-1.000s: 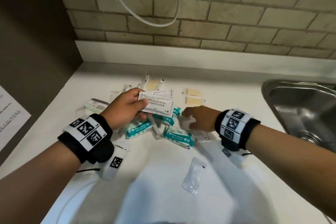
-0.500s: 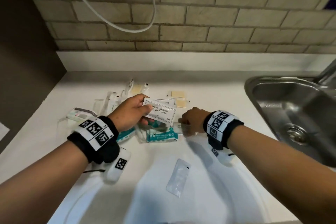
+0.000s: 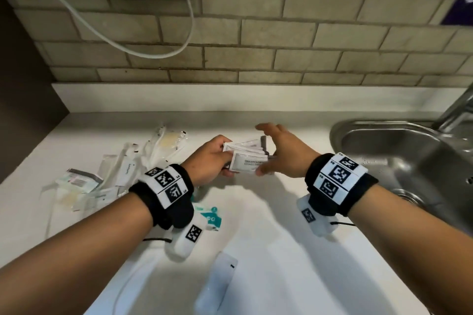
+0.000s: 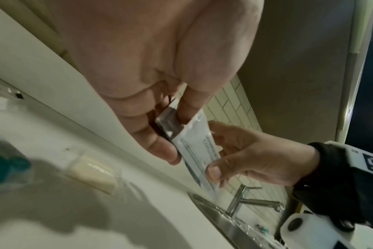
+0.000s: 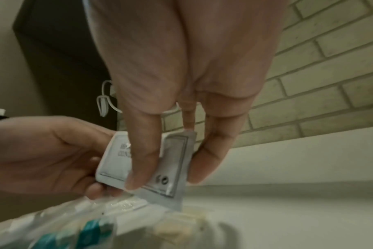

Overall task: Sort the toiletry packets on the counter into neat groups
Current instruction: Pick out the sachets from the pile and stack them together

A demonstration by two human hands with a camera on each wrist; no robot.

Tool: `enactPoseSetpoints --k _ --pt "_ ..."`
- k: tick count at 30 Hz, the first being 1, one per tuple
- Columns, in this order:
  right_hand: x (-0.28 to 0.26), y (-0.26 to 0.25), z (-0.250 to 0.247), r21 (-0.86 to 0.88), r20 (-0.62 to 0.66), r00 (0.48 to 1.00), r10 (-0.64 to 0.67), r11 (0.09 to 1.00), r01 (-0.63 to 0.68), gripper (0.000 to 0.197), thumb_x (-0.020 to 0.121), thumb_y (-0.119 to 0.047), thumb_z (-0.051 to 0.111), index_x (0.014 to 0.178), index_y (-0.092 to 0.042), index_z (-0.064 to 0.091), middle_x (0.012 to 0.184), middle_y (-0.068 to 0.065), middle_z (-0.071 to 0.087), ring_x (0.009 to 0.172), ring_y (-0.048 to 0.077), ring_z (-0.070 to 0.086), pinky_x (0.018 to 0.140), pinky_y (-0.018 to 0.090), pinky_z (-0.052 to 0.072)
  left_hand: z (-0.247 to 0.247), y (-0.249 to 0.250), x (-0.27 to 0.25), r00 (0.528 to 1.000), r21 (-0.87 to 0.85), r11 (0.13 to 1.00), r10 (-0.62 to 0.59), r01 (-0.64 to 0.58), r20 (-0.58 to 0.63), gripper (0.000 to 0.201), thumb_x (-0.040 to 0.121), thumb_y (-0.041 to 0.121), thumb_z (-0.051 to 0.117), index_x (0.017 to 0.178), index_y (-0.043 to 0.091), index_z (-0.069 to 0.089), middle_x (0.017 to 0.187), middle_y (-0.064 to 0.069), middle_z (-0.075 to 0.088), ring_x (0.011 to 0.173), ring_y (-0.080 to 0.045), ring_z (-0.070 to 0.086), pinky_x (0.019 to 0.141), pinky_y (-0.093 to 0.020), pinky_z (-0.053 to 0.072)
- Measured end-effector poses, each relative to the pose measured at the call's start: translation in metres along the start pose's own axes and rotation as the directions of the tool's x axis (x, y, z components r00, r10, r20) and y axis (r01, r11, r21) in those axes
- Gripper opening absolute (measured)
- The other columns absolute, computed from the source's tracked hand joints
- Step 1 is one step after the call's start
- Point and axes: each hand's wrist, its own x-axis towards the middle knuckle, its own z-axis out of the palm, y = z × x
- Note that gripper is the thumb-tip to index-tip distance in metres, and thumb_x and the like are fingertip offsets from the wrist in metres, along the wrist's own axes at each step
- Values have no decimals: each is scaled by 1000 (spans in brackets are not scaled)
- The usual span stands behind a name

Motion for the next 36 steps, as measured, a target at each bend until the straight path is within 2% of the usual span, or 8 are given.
enactPoseSetpoints --k 5,9,15,18,22,28,32,36 --pt "-4 36 -5 -119 143 989 35 993 -18 32 72 -17 81 82 -28 53 91 -5 62 82 18 59 58 19 40 28 -4 15 979 124 991 -77 54 189 8 96 10 50 95 18 52 105 -14 67 88 -22 64 75 -36 53" --pt "-9 51 11 -267 189 975 117 962 -63 29 72 -25 79 87 -24 54 87 -3 64 82 20 60 64 26 44 46 -1 15 942 396 917 -167 40 291 13 99 20 39 103 16 51 114 -17 63 97 -26 57 87 -45 47" --pt "-18 55 34 -476 160 983 90 880 -3 24 85 -34 59 100 -19 48 91 0 62 79 23 59 69 31 46 63 1 8 924 853 505 -248 -133 291 37 94 53 36 107 19 43 97 -4 57 87 -26 54 83 -39 47" --pt "-19 56 44 -607 159 987 28 791 76 17 93 -32 46 100 -17 42 92 2 58 77 27 59 65 32 42 74 -9 11 938 900 401 -213 -171 274 36 95 37 45 120 11 43 117 -9 50 95 -29 57 81 -36 44" --pt "-18 57 53 -541 231 970 76 839 63 27 95 -25 47 118 -11 41 114 8 48 91 32 64 67 34 40 87 -16 11 947 879 465 -222 -104 230 30 93 17 45 121 6 43 122 -10 36 93 -31 59 84 -40 46" --pt "-18 67 38 -310 268 963 14 948 72 33 91 -17 50 124 -13 50 117 8 47 88 27 59 84 35 48 67 -20 12 928 807 583 -239 -97 284 32 94 22 46 123 11 44 125 -8 33 88 -25 53 85 -31 42" --pt "-18 79 24 -118 158 987 -33 992 52 32 86 -19 65 118 -18 60 112 1 67 92 17 61 83 24 48 45 -16 11 955 724 681 -132 -108 266 45 94 29 57 137 16 52 123 -8 57 105 -21 60 92 -25 45" --pt "-14 84 20 -76 110 994 17 997 -9 24 76 -28 76 100 -26 71 96 -6 72 86 14 64 81 32 52 37 -20 17 985 566 824 -98 -2 145 31 86 26 69 117 20 70 88 -4 76 69 -9 63 69 -16 50"
